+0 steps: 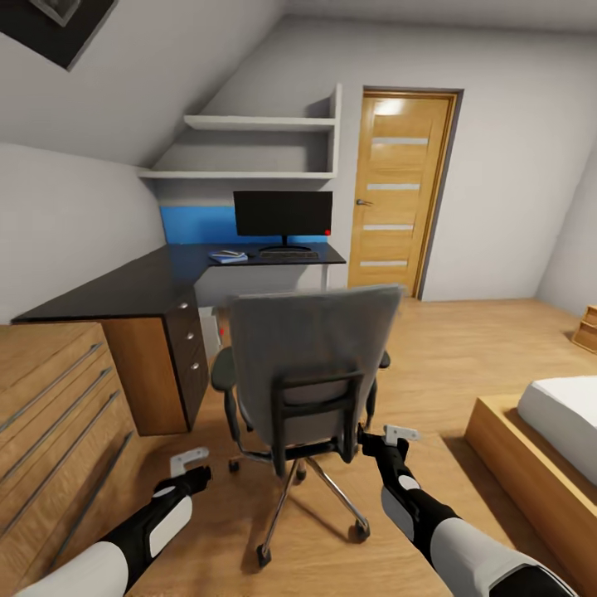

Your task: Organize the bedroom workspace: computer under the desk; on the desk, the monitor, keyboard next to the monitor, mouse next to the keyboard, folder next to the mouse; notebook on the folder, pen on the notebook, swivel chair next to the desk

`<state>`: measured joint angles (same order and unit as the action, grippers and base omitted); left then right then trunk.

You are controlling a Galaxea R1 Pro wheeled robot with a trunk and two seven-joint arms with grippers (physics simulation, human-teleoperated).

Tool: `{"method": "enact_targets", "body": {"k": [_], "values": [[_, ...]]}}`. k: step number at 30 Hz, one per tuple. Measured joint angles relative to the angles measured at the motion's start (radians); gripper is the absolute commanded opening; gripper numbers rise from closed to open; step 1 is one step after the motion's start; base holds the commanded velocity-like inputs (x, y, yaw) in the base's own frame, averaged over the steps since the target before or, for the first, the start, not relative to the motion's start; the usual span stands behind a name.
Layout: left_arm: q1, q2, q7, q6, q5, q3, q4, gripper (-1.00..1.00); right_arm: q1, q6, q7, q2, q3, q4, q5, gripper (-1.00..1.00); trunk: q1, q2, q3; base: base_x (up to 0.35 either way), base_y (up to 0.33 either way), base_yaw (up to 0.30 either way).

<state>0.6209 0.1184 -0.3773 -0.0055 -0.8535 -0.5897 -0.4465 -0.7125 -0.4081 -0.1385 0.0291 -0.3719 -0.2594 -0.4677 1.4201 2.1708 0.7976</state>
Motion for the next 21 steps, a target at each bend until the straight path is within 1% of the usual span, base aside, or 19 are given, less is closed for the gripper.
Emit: {"method": "enact_targets", "body": {"k": [2,6,12,19,21], "values": [[0.0,0.0,0.0,-0.01,0.0,0.0,0.001,1.0,0.0,0.001,0.003,0.0,-0.007,0.0,0.003,1.0,0.0,0.0,0.0,0.0,0.0,0.275],[0.0,-0.002,0.0,-0.015,0.007,-0.004,0.001,1.0,0.0,0.0,0.0,0.0,0.0,0.0,0.0,1.0,0.0,0.0,0.0,0.0,0.0,0.275],[0.0,-0.007,0.001,-0.014,0.009,-0.008,0.001,1.0,0.0,0.001,0.001,0.0,-0.005,0.001,-0.002,1.0,0.0,0.0,0.0,0.0,0.0,0.262],[0.0,-0.009,0.001,-0.014,0.009,-0.009,0.001,1.0,0.0,0.001,0.001,-0.001,-0.004,0.001,-0.002,1.0,0.0,0.0,0.0,0.0,0.0,0.219],[0.0,-0.009,0.001,-0.014,0.009,-0.009,0.001,1.0,0.0,0.001,0.002,-0.001,-0.006,0.0,0.0,1.0,0.0,0.0,0.0,0.0,0.0,0.111]]}}
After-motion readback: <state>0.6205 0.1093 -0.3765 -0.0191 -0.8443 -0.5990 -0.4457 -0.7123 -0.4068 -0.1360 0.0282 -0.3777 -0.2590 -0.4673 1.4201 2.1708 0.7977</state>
